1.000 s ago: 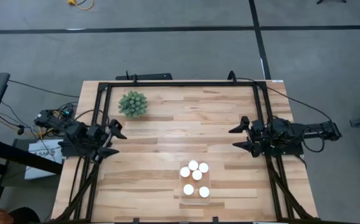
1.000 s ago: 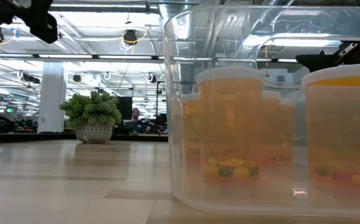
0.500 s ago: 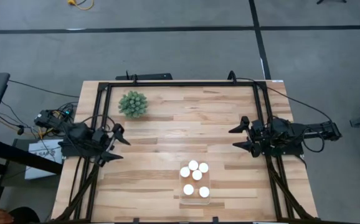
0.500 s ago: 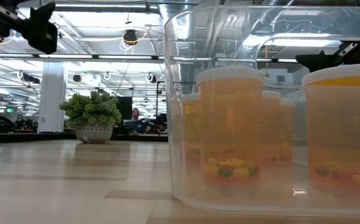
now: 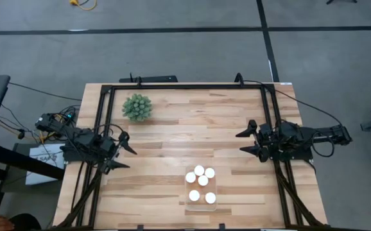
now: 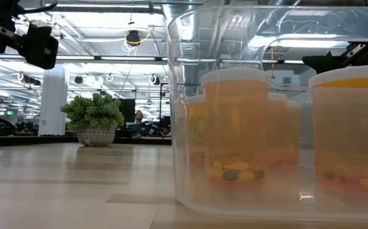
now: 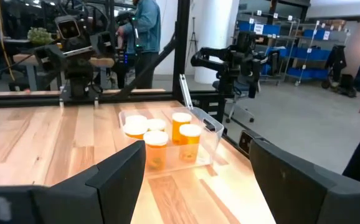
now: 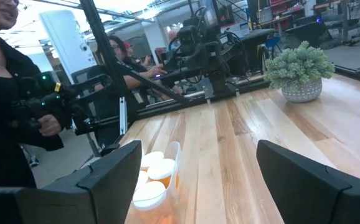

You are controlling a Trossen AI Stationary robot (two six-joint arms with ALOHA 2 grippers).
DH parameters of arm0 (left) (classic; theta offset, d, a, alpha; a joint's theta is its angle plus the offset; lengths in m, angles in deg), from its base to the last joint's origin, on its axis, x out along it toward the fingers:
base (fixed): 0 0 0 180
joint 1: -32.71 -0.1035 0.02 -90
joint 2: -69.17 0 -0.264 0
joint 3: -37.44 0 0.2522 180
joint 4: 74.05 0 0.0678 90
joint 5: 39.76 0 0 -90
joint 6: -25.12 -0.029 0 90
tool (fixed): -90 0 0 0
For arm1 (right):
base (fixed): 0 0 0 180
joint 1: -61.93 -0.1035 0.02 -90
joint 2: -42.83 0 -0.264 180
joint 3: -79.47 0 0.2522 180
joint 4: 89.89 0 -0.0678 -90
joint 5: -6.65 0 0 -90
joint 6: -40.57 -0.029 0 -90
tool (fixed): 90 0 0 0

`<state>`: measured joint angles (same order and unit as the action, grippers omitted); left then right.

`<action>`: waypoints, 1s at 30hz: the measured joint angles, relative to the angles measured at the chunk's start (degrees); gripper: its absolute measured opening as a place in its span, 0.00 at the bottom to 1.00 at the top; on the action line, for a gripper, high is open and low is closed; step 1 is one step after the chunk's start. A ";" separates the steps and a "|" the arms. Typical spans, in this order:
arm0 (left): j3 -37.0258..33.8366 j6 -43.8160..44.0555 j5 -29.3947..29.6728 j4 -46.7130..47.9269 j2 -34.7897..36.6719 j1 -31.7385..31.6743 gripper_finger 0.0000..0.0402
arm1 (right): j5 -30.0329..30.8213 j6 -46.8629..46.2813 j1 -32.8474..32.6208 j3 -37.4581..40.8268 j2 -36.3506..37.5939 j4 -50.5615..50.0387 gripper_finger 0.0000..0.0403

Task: Pick and place pill bottles into a basket
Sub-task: Return to Home Position

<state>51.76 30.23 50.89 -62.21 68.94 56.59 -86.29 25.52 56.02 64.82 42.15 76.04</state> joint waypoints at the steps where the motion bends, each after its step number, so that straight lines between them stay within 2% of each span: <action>1: 0.00 0.01 -0.24 0.01 0.00 0.00 0.69 | 0.00 0.01 -0.01 0.00 0.00 0.01 0.77; 11: -0.02 -2.67 1.42 0.04 -0.13 0.00 0.69 | 0.00 0.00 -0.01 -0.01 0.00 0.02 0.77; 16: -0.04 -6.08 7.52 -1.02 -0.13 0.00 0.69 | 0.00 0.00 -0.02 0.00 0.00 0.00 0.77; 21: -0.04 -5.44 13.59 -1.86 -0.13 0.00 0.69 | 0.00 0.01 -0.01 0.00 0.00 0.00 0.77; 30: -0.07 -4.76 13.48 -1.88 -0.13 0.00 0.69 | 0.00 0.00 -0.02 0.00 0.00 0.00 0.77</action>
<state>51.69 25.47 64.37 -64.08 68.81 56.59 -86.29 25.52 56.00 64.82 42.15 76.03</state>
